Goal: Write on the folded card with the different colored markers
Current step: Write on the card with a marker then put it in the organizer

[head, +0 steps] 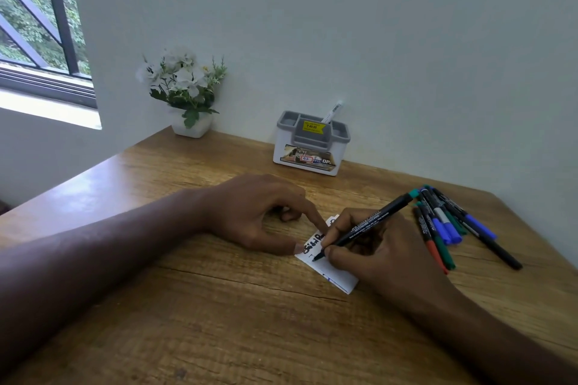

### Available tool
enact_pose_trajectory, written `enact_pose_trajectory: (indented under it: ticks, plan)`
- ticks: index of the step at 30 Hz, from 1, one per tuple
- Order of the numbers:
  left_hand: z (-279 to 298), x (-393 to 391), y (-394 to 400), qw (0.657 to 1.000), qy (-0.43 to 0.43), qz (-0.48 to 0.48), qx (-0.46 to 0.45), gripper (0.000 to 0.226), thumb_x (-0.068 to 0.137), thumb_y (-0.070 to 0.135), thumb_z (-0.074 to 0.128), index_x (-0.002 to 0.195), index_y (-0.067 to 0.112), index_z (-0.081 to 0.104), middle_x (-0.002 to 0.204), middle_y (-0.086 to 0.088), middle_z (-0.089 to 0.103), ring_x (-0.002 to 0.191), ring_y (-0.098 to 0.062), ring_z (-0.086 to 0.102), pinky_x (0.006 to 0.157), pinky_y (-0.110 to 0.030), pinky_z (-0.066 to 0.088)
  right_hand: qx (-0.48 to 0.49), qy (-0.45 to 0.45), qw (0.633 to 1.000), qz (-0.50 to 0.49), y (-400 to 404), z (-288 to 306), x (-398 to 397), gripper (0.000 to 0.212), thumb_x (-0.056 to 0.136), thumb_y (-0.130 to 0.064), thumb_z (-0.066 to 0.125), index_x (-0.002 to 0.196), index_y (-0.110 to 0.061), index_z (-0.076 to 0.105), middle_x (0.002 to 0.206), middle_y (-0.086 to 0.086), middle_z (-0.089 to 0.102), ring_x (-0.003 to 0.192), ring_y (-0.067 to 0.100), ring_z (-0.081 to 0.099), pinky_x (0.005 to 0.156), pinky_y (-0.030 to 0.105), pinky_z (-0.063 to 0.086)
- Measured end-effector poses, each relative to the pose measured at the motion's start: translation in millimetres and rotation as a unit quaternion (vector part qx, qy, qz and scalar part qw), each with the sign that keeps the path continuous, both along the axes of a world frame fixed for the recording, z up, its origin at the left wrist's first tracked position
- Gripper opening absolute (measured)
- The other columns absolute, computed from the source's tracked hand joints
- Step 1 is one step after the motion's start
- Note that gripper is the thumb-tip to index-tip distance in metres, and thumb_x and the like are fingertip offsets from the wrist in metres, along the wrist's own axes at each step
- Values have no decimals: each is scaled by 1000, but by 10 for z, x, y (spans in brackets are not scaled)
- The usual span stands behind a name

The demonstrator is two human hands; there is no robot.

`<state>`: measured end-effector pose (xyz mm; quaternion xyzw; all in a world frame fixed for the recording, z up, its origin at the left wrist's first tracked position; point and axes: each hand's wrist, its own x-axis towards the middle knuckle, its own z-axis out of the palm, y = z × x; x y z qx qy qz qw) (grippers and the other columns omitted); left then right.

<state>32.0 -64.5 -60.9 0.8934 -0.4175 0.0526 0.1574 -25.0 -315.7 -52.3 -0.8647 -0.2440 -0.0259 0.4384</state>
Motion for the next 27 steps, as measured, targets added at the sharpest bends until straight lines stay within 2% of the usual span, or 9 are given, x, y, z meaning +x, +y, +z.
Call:
enact_pose_trajectory:
  ticks: [6,13,17,21,27]
  plan:
    - [2,16,-1,1000,2,0,1,46,92,59,67,137,48,62,88,15,54,86,-9,56,72,-40,50,0,2,1000,-27,-29,-21,32,6,80,-22,80,78,-27,78,85,-13,79,84,6,73,74,37,62]
    - [-9,19,-7,1000,4,-4,-6,43,94,59,68,135,51,61,88,15,53,86,-11,57,74,-46,51,1,18,999,-32,-30,-20,48,8,82,-18,79,78,-25,78,85,-13,79,83,5,73,72,33,61]
    - [-15,12,-12,1000,-1,-4,-8,43,94,57,69,135,48,63,86,15,52,85,-9,57,72,-39,50,10,16,999,-36,-38,-25,55,7,82,-17,79,79,-23,78,83,-12,79,77,4,72,67,28,60]
    - [-15,16,-2,1000,0,-4,-7,42,93,57,69,135,51,62,86,16,52,85,-6,56,70,-30,46,11,16,999,-37,-24,-29,63,7,83,-19,79,79,-24,78,85,-12,79,82,5,73,70,28,61]
    - [-1,16,2,1000,6,-5,-8,43,94,57,69,136,49,62,87,15,53,86,-8,57,72,-38,50,13,5,999,-46,-39,-27,76,8,82,-18,82,80,-25,79,84,-13,79,83,2,73,70,25,61]
